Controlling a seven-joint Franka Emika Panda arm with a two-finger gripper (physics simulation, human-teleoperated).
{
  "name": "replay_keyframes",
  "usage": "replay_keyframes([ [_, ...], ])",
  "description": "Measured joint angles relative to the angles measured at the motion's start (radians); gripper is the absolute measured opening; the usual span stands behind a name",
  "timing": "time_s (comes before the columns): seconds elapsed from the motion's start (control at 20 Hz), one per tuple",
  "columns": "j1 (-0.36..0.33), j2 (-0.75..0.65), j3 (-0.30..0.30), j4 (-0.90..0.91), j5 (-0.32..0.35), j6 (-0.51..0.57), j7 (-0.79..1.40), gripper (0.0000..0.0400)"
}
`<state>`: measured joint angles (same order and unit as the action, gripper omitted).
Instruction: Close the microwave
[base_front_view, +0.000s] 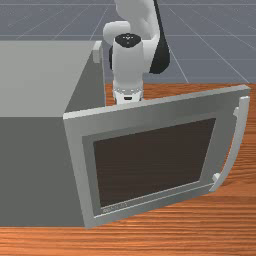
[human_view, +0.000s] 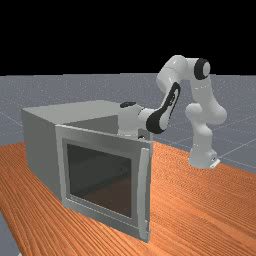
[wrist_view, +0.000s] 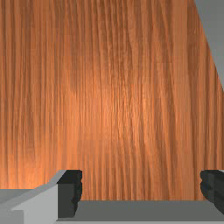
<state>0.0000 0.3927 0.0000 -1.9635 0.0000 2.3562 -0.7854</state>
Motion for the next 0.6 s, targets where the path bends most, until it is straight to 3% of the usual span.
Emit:
replay_keyframes([
  [0.05,0.000,0.000,0.000,0.000,0.000,0.000,0.000,0.0249],
  [0.15,0.004,-0.007,-0.005,-0.004,0.005,-0.006,0.030,0.0344],
  [0.3,0.005,-0.010,-0.007,-0.006,0.007,-0.009,0.044,0.0388],
  [0.35,0.025,-0.113,-0.033,-0.107,0.004,-0.081,0.270,0.0238],
  [0.4,0.038,-0.205,-0.053,-0.149,0.015,-0.148,0.490,0.0146],
  [0.5,0.049,-0.293,-0.081,-0.175,0.051,-0.225,0.922,0.0055],
  [0.6,0.051,-0.313,-0.099,-0.182,0.100,-0.259,1.261,0.0021],
])
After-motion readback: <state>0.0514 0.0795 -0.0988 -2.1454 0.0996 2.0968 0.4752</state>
